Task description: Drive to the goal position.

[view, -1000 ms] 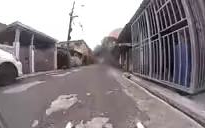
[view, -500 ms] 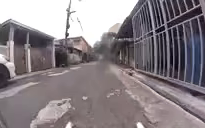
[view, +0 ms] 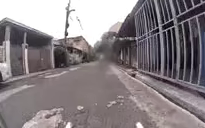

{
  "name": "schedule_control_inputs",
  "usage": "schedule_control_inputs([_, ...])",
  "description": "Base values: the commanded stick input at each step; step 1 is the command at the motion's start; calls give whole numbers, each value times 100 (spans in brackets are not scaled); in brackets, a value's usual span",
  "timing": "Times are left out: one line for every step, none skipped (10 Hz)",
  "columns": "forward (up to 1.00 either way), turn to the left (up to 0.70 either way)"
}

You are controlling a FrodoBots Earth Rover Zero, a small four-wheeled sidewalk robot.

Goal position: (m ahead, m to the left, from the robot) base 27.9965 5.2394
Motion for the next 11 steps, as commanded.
schedule_control_inputs([69,0])
schedule_control_inputs([69,0])
schedule_control_inputs([69,0])
schedule_control_inputs([69,0])
schedule_control_inputs([68,0])
schedule_control_inputs([68,0])
schedule_control_inputs([68,0])
schedule_control_inputs([69,0])
schedule_control_inputs([69,0])
schedule_control_inputs([69,0])
schedule_control_inputs([69,0])
